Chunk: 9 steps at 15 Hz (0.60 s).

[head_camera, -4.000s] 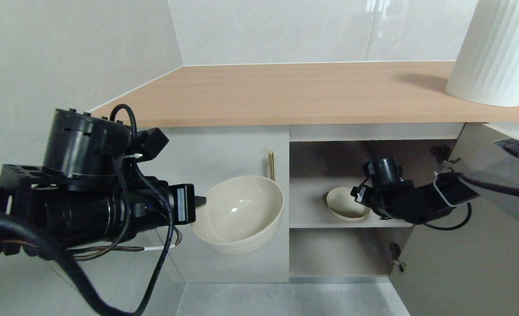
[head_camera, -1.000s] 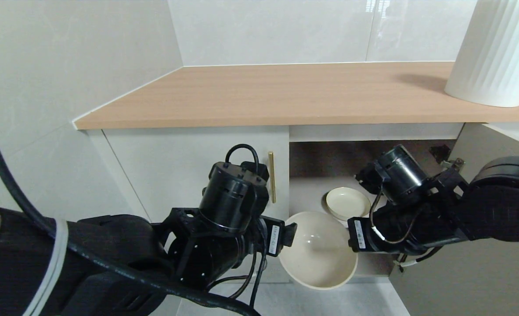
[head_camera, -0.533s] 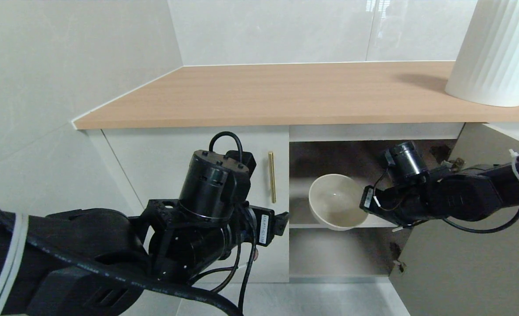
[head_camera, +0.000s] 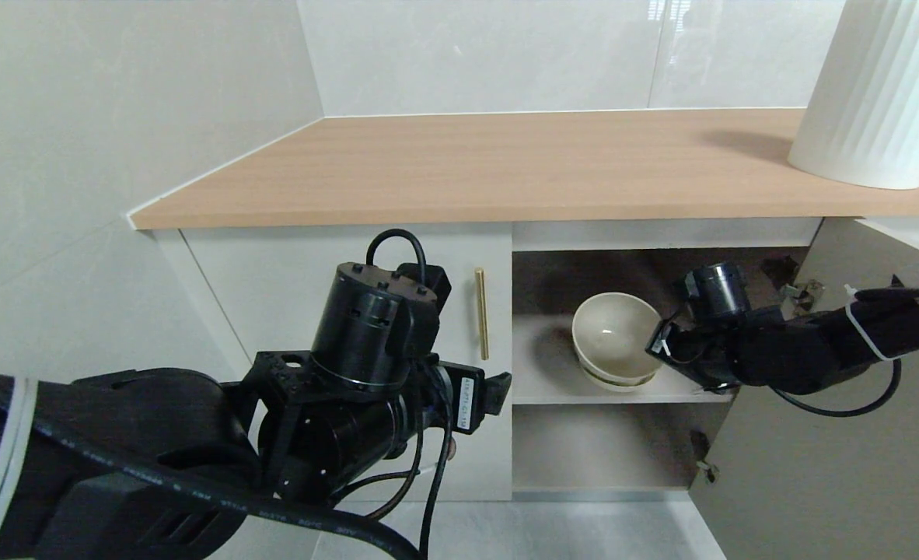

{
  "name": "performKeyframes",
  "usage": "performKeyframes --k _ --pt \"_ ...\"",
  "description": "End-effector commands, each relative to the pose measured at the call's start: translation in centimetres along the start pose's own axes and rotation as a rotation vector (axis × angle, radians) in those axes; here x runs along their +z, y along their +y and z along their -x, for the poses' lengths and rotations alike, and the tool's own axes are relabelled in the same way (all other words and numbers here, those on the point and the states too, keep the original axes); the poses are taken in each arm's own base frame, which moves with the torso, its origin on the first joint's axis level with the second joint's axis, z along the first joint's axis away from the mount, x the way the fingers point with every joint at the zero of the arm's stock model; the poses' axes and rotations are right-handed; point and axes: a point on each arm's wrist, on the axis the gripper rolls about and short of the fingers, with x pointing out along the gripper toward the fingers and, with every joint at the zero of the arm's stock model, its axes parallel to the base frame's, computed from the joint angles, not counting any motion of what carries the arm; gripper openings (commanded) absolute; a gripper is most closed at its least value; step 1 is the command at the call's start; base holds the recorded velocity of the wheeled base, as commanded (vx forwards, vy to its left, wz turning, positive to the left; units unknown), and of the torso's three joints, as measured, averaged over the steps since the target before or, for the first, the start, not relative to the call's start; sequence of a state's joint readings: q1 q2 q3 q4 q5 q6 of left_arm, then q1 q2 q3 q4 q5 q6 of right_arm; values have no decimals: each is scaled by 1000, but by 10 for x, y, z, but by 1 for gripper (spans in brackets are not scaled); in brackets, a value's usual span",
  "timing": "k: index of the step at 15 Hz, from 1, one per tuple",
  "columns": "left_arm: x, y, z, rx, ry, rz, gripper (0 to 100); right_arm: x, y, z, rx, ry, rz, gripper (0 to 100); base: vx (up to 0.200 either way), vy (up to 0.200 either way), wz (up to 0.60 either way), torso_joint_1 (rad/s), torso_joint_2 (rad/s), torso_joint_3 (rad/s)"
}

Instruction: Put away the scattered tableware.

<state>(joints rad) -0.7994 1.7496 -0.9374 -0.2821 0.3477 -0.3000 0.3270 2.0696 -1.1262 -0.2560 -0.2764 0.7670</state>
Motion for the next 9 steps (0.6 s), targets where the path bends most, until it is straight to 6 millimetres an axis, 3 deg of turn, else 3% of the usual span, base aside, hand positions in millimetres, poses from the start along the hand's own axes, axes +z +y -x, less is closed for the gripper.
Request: performKeyframes --k 1,9 --pt "-1 0 0 1 2 0 100 -5 -8 -17 -29 7 -3 0 0 0 0 0 0 0" --pt "-1 0 0 1 2 0 100 -1 -18 -50 -60 -48 -34 0 0 0 0 0 0 0"
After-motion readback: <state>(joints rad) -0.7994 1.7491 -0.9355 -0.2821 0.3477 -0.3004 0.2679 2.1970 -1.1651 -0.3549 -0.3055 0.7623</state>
